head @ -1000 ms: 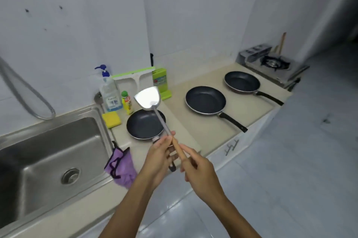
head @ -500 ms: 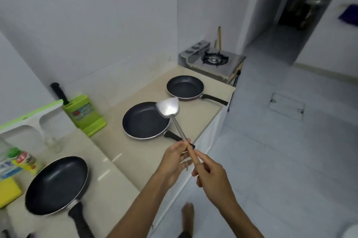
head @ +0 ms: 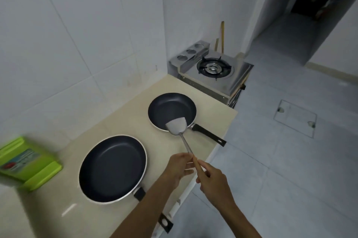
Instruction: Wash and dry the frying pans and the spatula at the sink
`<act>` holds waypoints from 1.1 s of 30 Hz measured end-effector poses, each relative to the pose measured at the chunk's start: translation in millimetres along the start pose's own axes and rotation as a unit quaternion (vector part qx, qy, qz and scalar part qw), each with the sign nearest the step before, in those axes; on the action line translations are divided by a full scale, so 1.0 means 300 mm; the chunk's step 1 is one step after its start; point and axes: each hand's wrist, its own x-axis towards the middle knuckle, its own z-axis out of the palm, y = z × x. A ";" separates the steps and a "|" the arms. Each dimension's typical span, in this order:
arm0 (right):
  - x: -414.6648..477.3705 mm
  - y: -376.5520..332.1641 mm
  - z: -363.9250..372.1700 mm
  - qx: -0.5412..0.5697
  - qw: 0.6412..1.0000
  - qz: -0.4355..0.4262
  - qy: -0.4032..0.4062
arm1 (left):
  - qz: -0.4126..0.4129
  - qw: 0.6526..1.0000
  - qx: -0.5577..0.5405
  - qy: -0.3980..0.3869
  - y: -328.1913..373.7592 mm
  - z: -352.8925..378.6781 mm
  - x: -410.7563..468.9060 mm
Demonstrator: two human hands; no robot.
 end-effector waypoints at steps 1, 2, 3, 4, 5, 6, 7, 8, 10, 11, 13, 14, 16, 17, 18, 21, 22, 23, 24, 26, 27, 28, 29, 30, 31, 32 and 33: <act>0.081 0.000 -0.023 -0.003 1.000 0.002 -0.010 | -0.007 1.000 -0.007 0.011 0.025 0.011 0.070; 0.155 -0.001 -0.040 -0.007 1.000 0.006 -0.020 | -0.013 0.999 -0.021 0.021 0.047 0.023 0.128; 0.237 -0.001 -0.052 -0.006 1.000 0.008 -0.030 | -0.015 0.999 -0.038 0.032 0.067 0.036 0.190; 0.318 0.001 -0.062 -0.007 0.999 0.007 -0.037 | -0.013 0.997 -0.057 0.048 0.084 0.049 0.252; 0.386 0.005 -0.069 -0.009 0.999 0.003 -0.039 | -0.010 0.996 -0.071 0.061 0.098 0.062 0.303; 0.468 0.009 -0.076 -0.010 0.999 -0.002 -0.044 | -0.005 0.993 -0.087 0.078 0.115 0.075 0.366; 0.545 0.010 -0.084 -0.010 0.999 -0.005 -0.052 | 0.001 0.991 -0.097 0.092 0.137 0.088 0.423; 0.623 0.020 -0.095 -0.016 0.997 -0.003 -0.070 | 0.001 0.989 -0.100 0.111 0.155 0.105 0.473; 0.742 0.042 -0.115 -0.031 0.995 -0.001 -0.100 | -0.005 0.985 -0.091 0.145 0.189 0.133 0.547; 0.798 0.063 -0.130 -0.046 0.992 -0.001 -0.117 | -0.015 0.982 -0.091 0.163 0.205 0.151 0.582; 0.888 0.095 -0.158 -0.078 0.987 -0.013 -0.142 | -0.030 0.974 -0.100 0.200 0.227 0.185 0.637; 0.926 0.105 -0.170 -0.091 0.984 -0.023 -0.154 | -0.035 0.970 -0.108 0.215 0.238 0.199 0.658; 0.985 0.111 -0.180 -0.112 0.977 -0.040 -0.178 | -0.043 0.960 -0.128 0.244 0.256 0.210 0.694; 1.010 0.107 -0.180 -0.121 0.973 -0.046 -0.191 | -0.049 0.955 -0.135 0.260 0.259 0.206 0.718; 1.036 0.106 -0.182 -0.130 0.969 -0.050 -0.203 | -0.052 0.950 -0.137 0.274 0.261 0.205 0.740; 1.105 0.099 -0.179 -0.140 0.961 -0.068 -0.229 | -0.065 0.942 -0.131 0.301 0.266 0.200 0.788; 1.128 0.101 -0.174 -0.142 0.959 -0.072 -0.236 | -0.069 0.940 -0.119 0.312 0.268 0.200 0.806; 1.147 0.100 -0.169 -0.147 0.956 -0.070 -0.243 | -0.071 0.938 -0.088 0.328 0.272 0.196 0.825; 1.165 0.104 -0.162 -0.150 0.955 -0.073 -0.246 | -0.069 0.935 -0.040 0.345 0.273 0.191 0.846; 1.196 0.114 -0.154 -0.153 0.954 -0.084 -0.245 | -0.063 0.926 0.063 0.368 0.288 0.189 0.880; 1.208 0.115 -0.151 -0.153 0.953 -0.090 -0.244 | -0.063 0.921 0.095 0.372 0.293 0.190 0.894; 1.223 0.123 -0.148 -0.154 0.952 -0.097 -0.245 | -0.064 0.918 0.111 0.375 0.291 0.190 0.908; 1.233 0.126 -0.147 -0.155 0.951 -0.103 -0.248 | -0.067 0.915 0.120 0.379 0.288 0.192 0.916; 1.242 0.129 -0.146 -0.153 0.949 -0.110 -0.252 | -0.065 0.913 0.121 0.384 0.280 0.191 0.924; 1.247 0.125 -0.147 -0.154 0.948 -0.112 -0.254 | -0.067 0.911 0.117 0.391 0.272 0.190 0.930; 1.255 0.131 -0.143 -0.150 0.948 -0.119 -0.254 | -0.065 0.908 0.111 0.399 0.259 0.189 0.938; 1.257 0.137 -0.142 -0.150 0.948 -0.127 -0.251 | -0.067 0.904 0.112 0.408 0.253 0.190 0.942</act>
